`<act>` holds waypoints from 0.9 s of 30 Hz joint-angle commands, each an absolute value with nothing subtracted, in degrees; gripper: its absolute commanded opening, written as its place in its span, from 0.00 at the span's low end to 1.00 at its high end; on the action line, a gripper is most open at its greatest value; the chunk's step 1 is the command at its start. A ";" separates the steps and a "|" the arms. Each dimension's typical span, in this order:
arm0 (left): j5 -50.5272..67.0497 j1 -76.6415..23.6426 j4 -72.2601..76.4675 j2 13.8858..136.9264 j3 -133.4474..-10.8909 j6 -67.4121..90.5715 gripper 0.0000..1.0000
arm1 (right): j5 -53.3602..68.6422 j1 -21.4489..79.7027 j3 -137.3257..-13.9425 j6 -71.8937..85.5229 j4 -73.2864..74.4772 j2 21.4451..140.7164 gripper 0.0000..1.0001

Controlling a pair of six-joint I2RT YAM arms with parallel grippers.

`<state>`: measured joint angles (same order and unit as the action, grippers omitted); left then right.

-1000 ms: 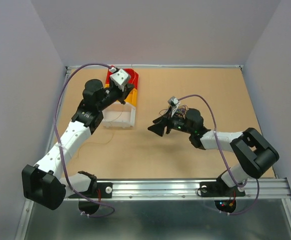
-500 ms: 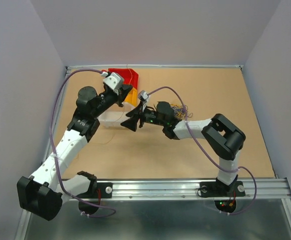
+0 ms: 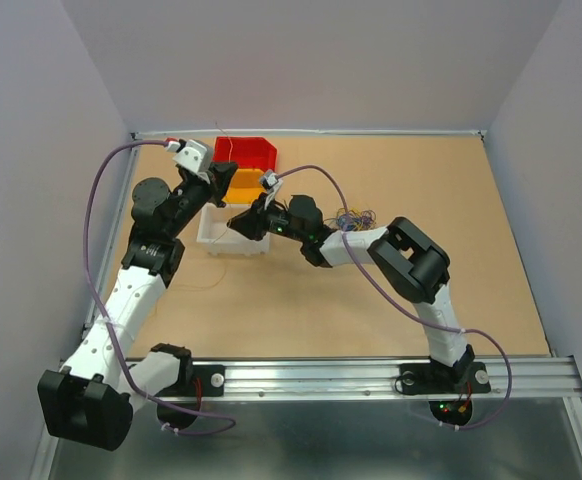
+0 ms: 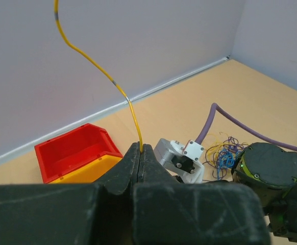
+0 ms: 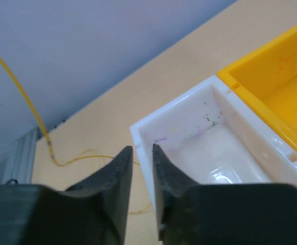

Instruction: Untangle the cables

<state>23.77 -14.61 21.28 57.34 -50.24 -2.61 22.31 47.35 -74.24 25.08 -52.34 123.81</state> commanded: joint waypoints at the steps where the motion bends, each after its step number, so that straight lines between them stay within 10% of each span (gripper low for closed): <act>1: 24.53 -12.83 26.28 57.74 -50.01 -0.18 0.00 | 20.84 47.90 -79.01 25.40 -57.22 121.47 0.18; 3: 20.42 -11.44 26.45 59.23 -50.53 1.39 0.00 | 19.17 47.81 -78.23 24.96 -57.04 118.59 0.01; 12: 27.77 -3.96 27.77 65.56 -51.51 5.01 0.00 | 18.89 47.46 -73.39 19.43 -57.30 110.39 0.02; 15: 30.05 -3.52 29.09 65.57 -50.46 4.57 0.00 | 19.86 47.55 -73.39 19.94 -57.39 111.88 0.51; 17: 32.16 -3.52 29.88 65.13 -50.27 4.40 0.00 | 20.22 47.46 -72.78 21.44 -57.48 112.32 0.64; 27: 38.58 -3.52 31.03 60.03 -48.60 5.36 0.00 | 20.65 48.34 -70.13 23.03 -57.39 116.45 0.76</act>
<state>33.87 -3.64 26.52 62.83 -48.82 4.03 19.42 47.35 -69.89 23.16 -55.66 114.48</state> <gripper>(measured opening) 0.025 0.757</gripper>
